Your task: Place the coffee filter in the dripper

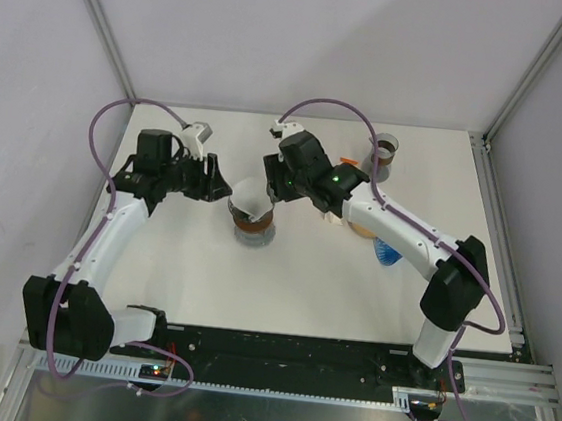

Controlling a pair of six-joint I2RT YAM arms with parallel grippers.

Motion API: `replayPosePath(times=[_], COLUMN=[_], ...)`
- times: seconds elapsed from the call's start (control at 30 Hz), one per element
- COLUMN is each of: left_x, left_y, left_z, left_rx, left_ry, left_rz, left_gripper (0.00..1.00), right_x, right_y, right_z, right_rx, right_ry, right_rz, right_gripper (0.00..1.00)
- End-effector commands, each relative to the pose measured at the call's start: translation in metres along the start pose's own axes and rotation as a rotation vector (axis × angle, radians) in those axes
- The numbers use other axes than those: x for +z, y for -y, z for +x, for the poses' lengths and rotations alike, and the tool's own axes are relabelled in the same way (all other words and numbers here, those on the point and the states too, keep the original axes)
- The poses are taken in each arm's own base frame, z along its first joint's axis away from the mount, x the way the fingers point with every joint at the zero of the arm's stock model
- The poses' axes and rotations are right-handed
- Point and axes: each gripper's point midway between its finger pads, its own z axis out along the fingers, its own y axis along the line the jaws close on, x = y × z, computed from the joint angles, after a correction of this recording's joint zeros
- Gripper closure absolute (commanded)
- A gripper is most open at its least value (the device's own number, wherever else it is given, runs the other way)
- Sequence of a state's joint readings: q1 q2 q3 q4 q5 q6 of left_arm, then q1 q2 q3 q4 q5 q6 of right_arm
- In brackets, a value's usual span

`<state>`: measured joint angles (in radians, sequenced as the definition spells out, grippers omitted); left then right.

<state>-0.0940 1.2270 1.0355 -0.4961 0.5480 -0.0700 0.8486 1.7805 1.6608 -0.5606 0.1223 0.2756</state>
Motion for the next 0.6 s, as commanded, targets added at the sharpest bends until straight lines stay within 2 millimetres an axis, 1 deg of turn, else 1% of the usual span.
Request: replayPosePath(times=[0.0,0.23,0.33,0.43,0.57], left_x=[-0.014,-0.016,-0.01,0.002,0.013], left_y=[0.008,0.009,0.008,0.004,0.0], left_z=[-0.028,-0.032,-0.029,-0.02,-0.005], left_rx=[0.069,0.083,0.082,0.066,0.056], left_ry=[0.08,0.087,0.068,0.026,-0.022], left_rz=[-0.007,-0.009,-0.005,0.001,0.008], left_gripper=[0.42,0.41,0.44,0.46,0.46], right_x=[-0.031,-0.032,-0.023,-0.011,0.003], right_y=[-0.003,-0.004,-0.004,0.0,0.002], right_z=[-0.042,-0.045,-0.039,-0.03,-0.018], right_rx=[-0.008,-0.018,-0.022,-0.032,-0.041], right_ry=[0.111,0.113,0.086,0.048,0.003], right_rz=[-0.011,-0.017,-0.015,0.014,0.027], right_gripper=[0.48,0.48,0.48,0.48,0.48])
